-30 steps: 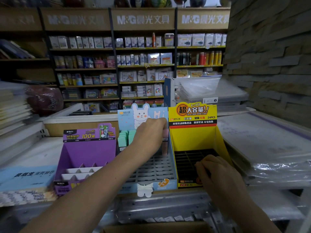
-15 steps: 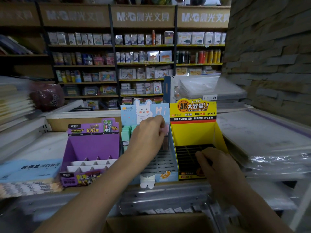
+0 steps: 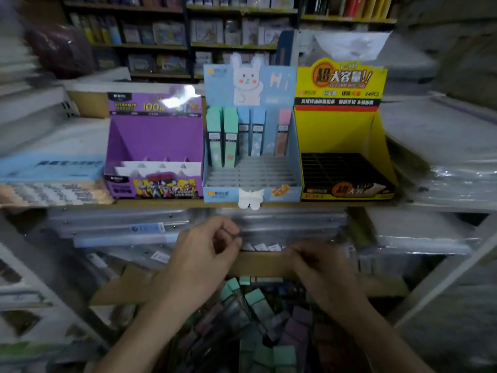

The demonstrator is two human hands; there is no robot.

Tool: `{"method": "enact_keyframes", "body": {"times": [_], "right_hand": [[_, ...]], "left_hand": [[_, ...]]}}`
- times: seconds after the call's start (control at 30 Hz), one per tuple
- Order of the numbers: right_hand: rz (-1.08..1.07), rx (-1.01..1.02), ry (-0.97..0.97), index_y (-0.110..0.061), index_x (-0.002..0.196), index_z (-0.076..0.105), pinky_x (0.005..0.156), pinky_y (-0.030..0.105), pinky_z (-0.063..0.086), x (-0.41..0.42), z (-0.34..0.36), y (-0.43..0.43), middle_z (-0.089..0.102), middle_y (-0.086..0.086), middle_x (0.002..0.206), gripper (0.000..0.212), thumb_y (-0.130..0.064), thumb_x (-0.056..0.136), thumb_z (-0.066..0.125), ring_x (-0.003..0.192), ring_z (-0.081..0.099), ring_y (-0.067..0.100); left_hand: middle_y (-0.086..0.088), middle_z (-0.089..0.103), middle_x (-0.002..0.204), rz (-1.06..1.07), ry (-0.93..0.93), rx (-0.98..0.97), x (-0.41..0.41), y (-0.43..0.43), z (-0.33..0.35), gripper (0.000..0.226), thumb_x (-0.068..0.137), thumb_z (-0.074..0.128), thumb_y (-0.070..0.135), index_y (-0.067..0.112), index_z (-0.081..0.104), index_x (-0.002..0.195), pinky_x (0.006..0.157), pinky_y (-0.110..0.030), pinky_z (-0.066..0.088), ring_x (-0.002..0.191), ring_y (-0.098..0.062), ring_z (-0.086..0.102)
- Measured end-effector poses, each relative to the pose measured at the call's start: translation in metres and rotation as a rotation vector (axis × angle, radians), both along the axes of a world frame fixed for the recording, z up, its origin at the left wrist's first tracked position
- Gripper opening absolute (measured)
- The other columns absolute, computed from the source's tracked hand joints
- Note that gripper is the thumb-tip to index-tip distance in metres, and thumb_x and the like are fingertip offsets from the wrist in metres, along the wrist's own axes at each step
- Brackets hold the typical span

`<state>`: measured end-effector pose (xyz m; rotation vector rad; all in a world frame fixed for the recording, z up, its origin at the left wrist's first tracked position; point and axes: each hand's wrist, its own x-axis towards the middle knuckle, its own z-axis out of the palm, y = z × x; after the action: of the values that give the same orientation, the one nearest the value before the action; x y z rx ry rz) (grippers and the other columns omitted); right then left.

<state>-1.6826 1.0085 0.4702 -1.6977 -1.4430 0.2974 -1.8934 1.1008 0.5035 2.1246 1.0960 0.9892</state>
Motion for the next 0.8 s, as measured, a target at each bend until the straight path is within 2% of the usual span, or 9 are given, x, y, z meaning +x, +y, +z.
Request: {"method": "enact_keyframes", "body": {"times": [0.07, 0.13, 0.23, 0.33, 0.43, 0.53, 0.6, 0.7, 0.8], "right_hand": [[0.018, -0.092, 0.032, -0.015, 0.067, 0.064, 0.053, 0.014, 0.033, -0.005, -0.026, 0.001, 0.055, -0.001, 0.060, 0.030, -0.022, 0.096, 0.064, 0.056, 0.053, 0.006], [0.024, -0.157, 0.048, -0.014, 0.070, 0.068, 0.052, 0.015, 0.037, -0.010, -0.049, -0.001, 0.061, -0.002, 0.061, 0.026, -0.023, 0.095, 0.066, 0.056, 0.056, 0.005], [0.039, -0.245, 0.049, -0.011, 0.078, 0.077, 0.064, 0.025, 0.048, -0.016, -0.077, -0.004, 0.073, -0.002, 0.072, 0.014, -0.016, 0.090, 0.071, 0.069, 0.067, 0.008], [0.058, -0.406, -0.013, -0.008, 0.087, 0.078, 0.065, 0.010, 0.042, -0.014, -0.098, -0.007, 0.075, -0.001, 0.084, 0.008, -0.011, 0.088, 0.070, 0.078, 0.066, 0.009], [0.094, -0.563, -0.036, -0.017, 0.085, 0.074, 0.059, 0.004, 0.040, -0.015, -0.114, -0.012, 0.067, -0.010, 0.080, 0.005, -0.016, 0.089, 0.071, 0.073, 0.060, 0.001], [0.103, -0.572, -0.024, -0.012, 0.089, 0.075, 0.067, 0.016, 0.051, -0.027, -0.121, -0.014, 0.071, -0.003, 0.087, 0.005, -0.014, 0.086, 0.074, 0.081, 0.065, 0.009], [0.101, -0.526, -0.007, -0.011, 0.082, 0.073, 0.069, 0.028, 0.053, -0.038, -0.120, -0.011, 0.070, -0.002, 0.083, 0.002, -0.011, 0.084, 0.072, 0.079, 0.066, 0.012], [0.119, -0.484, 0.026, -0.014, 0.085, 0.074, 0.068, 0.026, 0.052, -0.057, -0.120, -0.004, 0.068, -0.005, 0.085, 0.005, -0.011, 0.085, 0.070, 0.078, 0.065, 0.011], [0.138, -0.485, -0.074, -0.012, 0.093, 0.071, 0.072, 0.027, 0.051, -0.071, -0.120, 0.004, 0.068, 0.003, 0.096, 0.007, -0.014, 0.088, 0.067, 0.087, 0.063, 0.017]], "left_hand": [[0.025, 0.068, 0.078, 0.032, 0.030, -0.104, -0.007, -0.001, -0.031, 0.015, 0.089, 0.074, 0.026, 0.037, 0.066, 0.083, 0.059, -0.020, 0.043, 0.075, 0.001, 0.064], [0.025, 0.070, 0.080, 0.046, 0.035, -0.196, -0.013, -0.003, -0.059, 0.015, 0.089, 0.075, 0.023, 0.034, 0.068, 0.082, 0.062, -0.022, 0.047, 0.077, 0.002, 0.065], [0.019, 0.072, 0.080, 0.013, 0.081, -0.313, -0.019, -0.011, -0.093, 0.015, 0.087, 0.077, 0.017, 0.029, 0.071, 0.080, 0.074, -0.020, 0.051, 0.080, 0.003, 0.066], [0.016, 0.074, 0.082, 0.001, 0.210, -0.381, -0.024, -0.015, -0.120, 0.008, 0.085, 0.079, 0.022, 0.026, 0.073, 0.082, 0.073, -0.018, 0.046, 0.083, 0.005, 0.066], [0.019, 0.071, 0.082, 0.061, 0.323, -0.415, -0.034, -0.015, -0.137, 0.012, 0.082, 0.079, 0.021, 0.025, 0.074, 0.091, 0.067, -0.015, 0.042, 0.091, -0.005, 0.068], [0.017, 0.065, 0.086, 0.085, 0.395, -0.407, -0.042, -0.016, -0.150, 0.038, 0.079, 0.078, 0.015, 0.021, 0.069, 0.116, 0.066, -0.009, 0.041, 0.093, -0.012, 0.064], [0.001, 0.065, 0.109, 0.104, 0.452, -0.440, -0.044, -0.016, -0.155, 0.049, 0.077, 0.079, 0.017, 0.020, 0.063, 0.123, 0.081, -0.025, 0.050, 0.106, -0.023, 0.063], [-0.002, 0.051, 0.116, 0.137, 0.481, -0.482, -0.045, -0.013, -0.160, 0.057, 0.075, 0.080, 0.019, 0.022, 0.057, 0.127, 0.088, -0.030, 0.048, 0.113, -0.027, 0.058], [-0.004, 0.046, 0.124, 0.148, 0.505, -0.504, -0.044, -0.013, -0.160, 0.063, 0.077, 0.079, 0.026, 0.024, 0.053, 0.135, 0.098, -0.035, 0.047, 0.121, -0.030, 0.052]]}}
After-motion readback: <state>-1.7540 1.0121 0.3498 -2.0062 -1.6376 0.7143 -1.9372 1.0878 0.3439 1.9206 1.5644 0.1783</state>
